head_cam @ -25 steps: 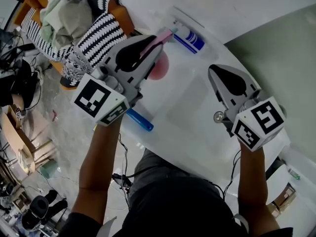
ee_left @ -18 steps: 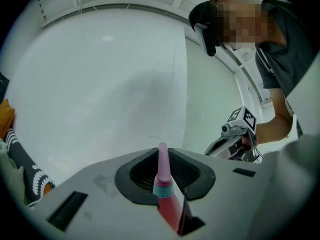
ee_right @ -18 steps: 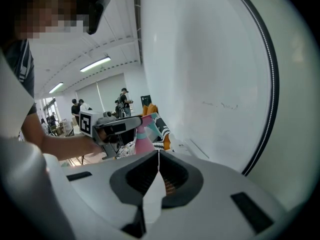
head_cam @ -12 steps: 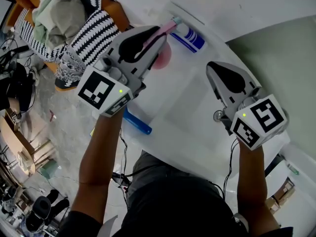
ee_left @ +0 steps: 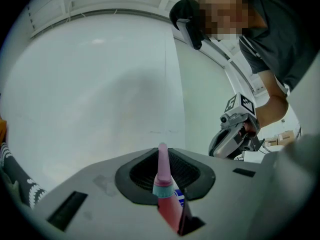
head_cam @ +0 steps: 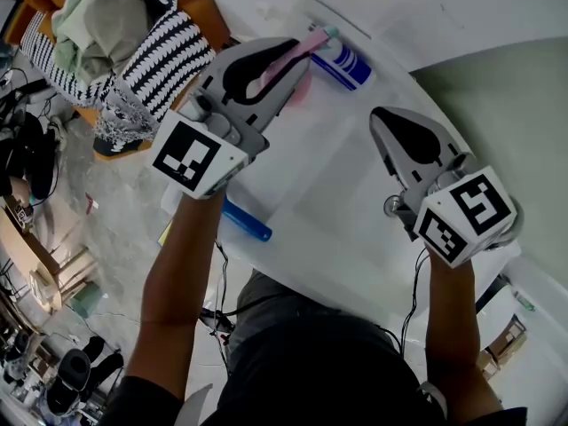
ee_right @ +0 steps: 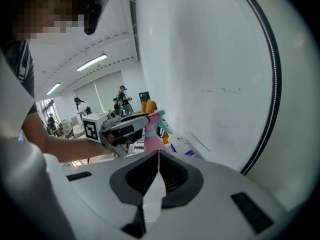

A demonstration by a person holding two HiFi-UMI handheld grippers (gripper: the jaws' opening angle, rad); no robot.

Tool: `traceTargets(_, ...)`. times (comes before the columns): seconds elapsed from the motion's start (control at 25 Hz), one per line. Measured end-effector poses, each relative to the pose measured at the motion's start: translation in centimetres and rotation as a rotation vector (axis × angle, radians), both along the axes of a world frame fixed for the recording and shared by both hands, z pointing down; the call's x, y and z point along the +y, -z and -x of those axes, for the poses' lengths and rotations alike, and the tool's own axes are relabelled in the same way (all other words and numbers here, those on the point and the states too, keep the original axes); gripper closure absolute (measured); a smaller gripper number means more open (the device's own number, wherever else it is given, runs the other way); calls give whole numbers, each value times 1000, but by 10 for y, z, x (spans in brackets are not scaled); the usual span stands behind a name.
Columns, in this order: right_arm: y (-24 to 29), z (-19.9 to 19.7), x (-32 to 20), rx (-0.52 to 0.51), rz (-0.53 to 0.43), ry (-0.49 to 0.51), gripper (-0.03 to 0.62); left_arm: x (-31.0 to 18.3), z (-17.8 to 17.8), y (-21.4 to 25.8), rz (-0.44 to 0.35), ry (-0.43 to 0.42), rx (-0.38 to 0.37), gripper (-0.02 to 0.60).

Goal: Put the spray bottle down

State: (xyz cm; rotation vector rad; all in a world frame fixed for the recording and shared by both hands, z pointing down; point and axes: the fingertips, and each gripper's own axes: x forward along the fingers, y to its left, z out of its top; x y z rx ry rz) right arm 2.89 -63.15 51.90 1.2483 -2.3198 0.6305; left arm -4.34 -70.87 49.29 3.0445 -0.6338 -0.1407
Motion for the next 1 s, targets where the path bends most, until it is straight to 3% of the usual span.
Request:
traceTargets(0.48, -2, 4, 8, -1, 8, 4, 583, 4, 5, -14, -26, 4, 41, 520)
traceTargets(1.0, 12, 6, 29, -2, -5, 18, 583, 21, 11, -25, 10, 3, -37, 494)
